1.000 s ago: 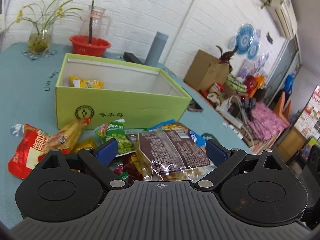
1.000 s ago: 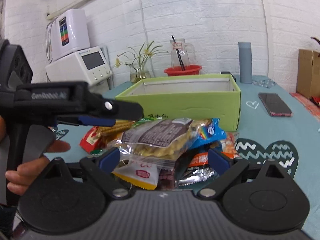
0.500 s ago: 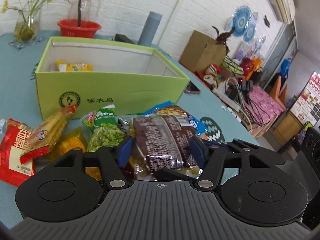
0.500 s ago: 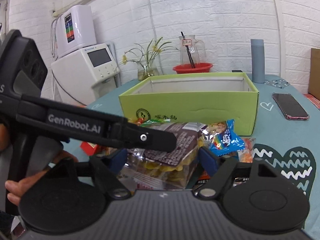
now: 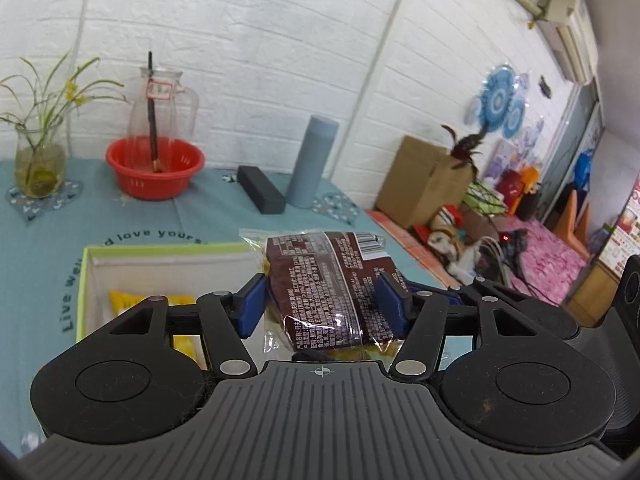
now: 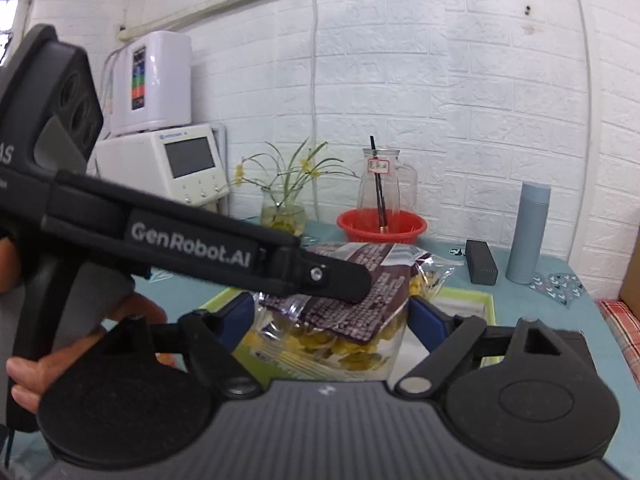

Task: Organize snacks
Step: 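Lower the brown bag into the green box and release it, then move the left gripper back over the snack pile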

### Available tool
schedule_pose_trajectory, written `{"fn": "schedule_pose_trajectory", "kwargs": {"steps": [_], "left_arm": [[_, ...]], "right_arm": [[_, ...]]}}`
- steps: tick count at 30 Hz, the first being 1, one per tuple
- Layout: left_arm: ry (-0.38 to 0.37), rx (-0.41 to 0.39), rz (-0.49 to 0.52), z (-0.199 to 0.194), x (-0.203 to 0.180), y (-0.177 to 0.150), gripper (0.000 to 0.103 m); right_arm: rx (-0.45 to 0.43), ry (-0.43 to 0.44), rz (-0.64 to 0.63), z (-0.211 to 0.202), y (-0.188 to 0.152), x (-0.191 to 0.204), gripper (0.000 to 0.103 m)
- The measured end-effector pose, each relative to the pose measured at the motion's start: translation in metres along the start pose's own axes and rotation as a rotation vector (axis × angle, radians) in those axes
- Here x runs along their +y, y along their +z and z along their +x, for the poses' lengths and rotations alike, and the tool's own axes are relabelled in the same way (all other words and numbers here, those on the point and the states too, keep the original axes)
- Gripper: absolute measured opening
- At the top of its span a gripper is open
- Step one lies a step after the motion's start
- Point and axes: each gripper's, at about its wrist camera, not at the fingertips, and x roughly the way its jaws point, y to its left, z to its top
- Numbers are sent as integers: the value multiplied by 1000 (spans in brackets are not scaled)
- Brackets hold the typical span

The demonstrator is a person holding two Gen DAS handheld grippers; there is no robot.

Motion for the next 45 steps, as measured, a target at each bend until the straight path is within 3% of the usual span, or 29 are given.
{"fn": "schedule_pose_trajectory", "kwargs": {"steps": [6,7,8,10,16,21,24,27,33,35,39,43,45], "left_arm": [[17,100,-50,67,38,2,42],[25,101,-52,72,43,-1,45],[33,97,-56,74,47,-3,55],[40,72,-64,68,50,-5,71],[35,-64,-14,12,33,-2,84],[-9,-134,-9,-44,13,-15,85],[-16,-137,7,-71,1,-39,87],[-12,-96,22,-87,-10,-75,87],[-53,42,6,-89,-27,-143,77],[-65,86,22,-84,-33,-150,71],[17,131,73,-75,-36,-158,61],[18,171,80,-69,-25,-164,45],[-32,196,38,-71,-15,-165,36]], "right_arm": [[120,32,70,65,-10,-41,88],[129,35,76,70,-13,-44,94],[132,33,80,73,-15,-45,94],[124,10,79,69,-15,-44,94],[23,-158,79,9,5,-30,99],[-62,14,41,-60,-7,-9,99],[-30,99,109,-89,-34,4,99],[18,123,195,-104,-73,19,99],[114,131,224,-105,-125,64,99],[119,108,160,-100,-130,77,99],[121,86,102,-93,-135,86,99],[145,126,140,-86,-139,85,99],[131,161,145,-89,-139,88,99]]}}
